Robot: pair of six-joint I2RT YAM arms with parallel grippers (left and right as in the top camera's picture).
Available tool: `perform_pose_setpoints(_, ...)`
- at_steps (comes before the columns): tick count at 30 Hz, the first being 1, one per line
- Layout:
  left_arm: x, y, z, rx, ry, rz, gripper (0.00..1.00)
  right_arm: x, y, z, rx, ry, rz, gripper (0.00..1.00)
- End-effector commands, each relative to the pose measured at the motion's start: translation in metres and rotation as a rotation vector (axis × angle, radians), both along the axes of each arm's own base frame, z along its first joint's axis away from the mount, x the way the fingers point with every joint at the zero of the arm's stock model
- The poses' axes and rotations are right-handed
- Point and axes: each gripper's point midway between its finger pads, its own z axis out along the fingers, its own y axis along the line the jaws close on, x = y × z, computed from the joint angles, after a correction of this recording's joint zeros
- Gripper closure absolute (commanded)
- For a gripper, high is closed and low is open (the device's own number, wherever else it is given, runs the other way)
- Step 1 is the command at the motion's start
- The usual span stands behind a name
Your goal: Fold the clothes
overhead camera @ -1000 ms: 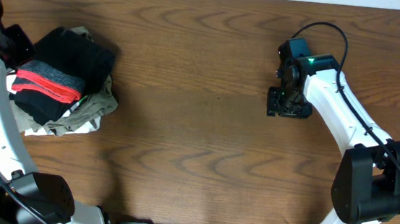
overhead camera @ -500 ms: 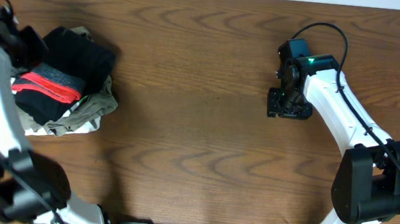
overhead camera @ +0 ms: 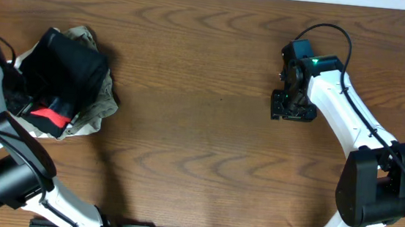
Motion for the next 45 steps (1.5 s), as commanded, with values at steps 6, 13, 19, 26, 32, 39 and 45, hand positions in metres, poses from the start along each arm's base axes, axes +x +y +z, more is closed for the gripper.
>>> perform_pose_setpoints(6,-0.011,0.015,-0.018,0.017,0.045,0.053,0.94,0.000,-0.005,0.000,-0.011,-0.002,0.006,0.46)
perform_pose_setpoints(13,-0.020,0.022,-0.024,0.063,0.094,0.109,0.94,0.000,-0.005,0.000,-0.012,0.001,0.006,0.46)
perform_pose_setpoints(19,-0.026,0.019,-0.039,0.057,0.112,0.119,0.93,-0.001,-0.005,0.000,-0.012,0.003,0.006,0.46)
perform_pose_setpoints(26,-0.031,0.024,-0.040,0.089,0.138,0.136,0.93,-0.001,-0.005,0.000,-0.012,0.003,0.006,0.46)
perform_pose_setpoints(32,-0.033,0.024,-0.047,0.100,0.139,0.148,0.89,-0.002,-0.006,0.000,-0.013,0.008,0.006,0.46)
perform_pose_setpoints(39,-0.029,0.029,-0.054,0.122,0.116,0.150,0.89,-0.002,-0.006,0.000,-0.013,0.007,0.006,0.46)
perform_pose_setpoints(45,-0.030,0.033,-0.054,0.147,0.123,0.150,0.89,-0.001,-0.005,0.000,-0.011,0.002,0.006,0.46)
